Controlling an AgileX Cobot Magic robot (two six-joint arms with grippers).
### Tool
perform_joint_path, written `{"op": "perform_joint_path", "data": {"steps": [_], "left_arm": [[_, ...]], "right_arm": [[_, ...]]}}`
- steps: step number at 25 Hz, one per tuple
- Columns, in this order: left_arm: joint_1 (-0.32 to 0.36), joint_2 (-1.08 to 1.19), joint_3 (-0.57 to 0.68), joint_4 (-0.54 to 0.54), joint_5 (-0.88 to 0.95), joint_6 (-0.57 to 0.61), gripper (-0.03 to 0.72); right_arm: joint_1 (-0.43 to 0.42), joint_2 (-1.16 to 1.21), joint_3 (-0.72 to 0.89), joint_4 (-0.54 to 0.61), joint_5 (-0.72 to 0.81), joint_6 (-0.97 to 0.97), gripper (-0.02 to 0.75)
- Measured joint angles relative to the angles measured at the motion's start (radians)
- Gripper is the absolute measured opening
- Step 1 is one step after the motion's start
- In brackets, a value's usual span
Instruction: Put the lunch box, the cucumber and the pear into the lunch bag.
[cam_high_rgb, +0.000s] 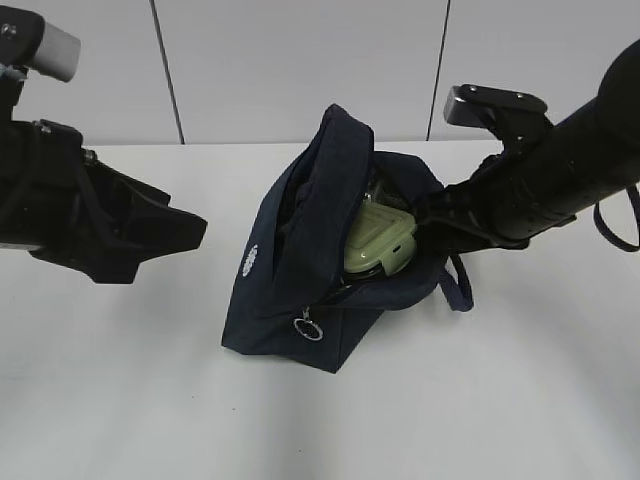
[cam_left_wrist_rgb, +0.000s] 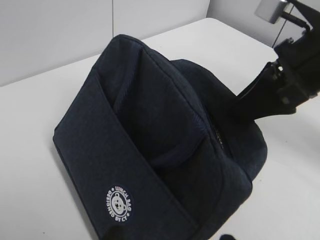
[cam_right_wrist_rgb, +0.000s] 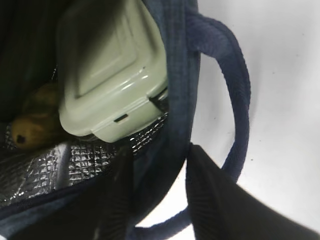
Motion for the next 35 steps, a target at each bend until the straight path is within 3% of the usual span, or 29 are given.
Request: {"op": "perform_joint_path", "data": {"steps": [2,5,6,13,17,20,21,24,26,29,35], "left_arm": [[0.000,0.000,0.000,0.000,0.000,0.000,0.354],[0.000,0.000,0.000,0.000,-0.003,0.000,0.354],[0.000,0.000,0.000,0.000,-0.006,0.000,0.354],[0.000,0.000,0.000,0.000,-0.016,0.000,0.354],[0.000,0.000,0.000,0.000,-0.029,0.000,0.351],[0.000,0.000,0.000,0.000,-0.030,0.000,0.351],[0.000,0.000,0.000,0.000,-0.030,0.000,0.351],[0.000,0.000,0.000,0.000,-0.030,0.000,0.351],[0.000,0.000,0.000,0.000,-0.029,0.000,0.351],[0.000,0.000,0.000,0.000,-0.021,0.000,0.346],[0.000,0.019,0.000,-0.020,-0.007,0.000,0.337]], "right_arm": [[0.000,0.014,-0.011,0.006,-0.003,-0.023,0.228],[0.000,0.024,-0.031,0.039,-0.006,-0.080,0.047],[0.000,0.024,-0.044,0.058,-0.006,-0.099,0.022],[0.000,0.006,-0.208,0.228,0.111,-0.286,0.006],[0.000,0.015,-0.233,0.247,0.161,-0.320,0.008],[0.000,0.039,-0.235,0.289,0.203,-0.393,0.086],[0.000,0.043,-0.235,0.315,0.216,-0.416,0.143],[0.000,0.043,-0.242,0.350,0.235,-0.455,0.412],[0.000,0.043,-0.254,0.334,0.251,-0.453,0.507],[0.000,0.018,-0.262,0.217,0.270,-0.393,0.537],[0.000,-0.134,-0.205,0.057,0.243,-0.342,0.505]]}}
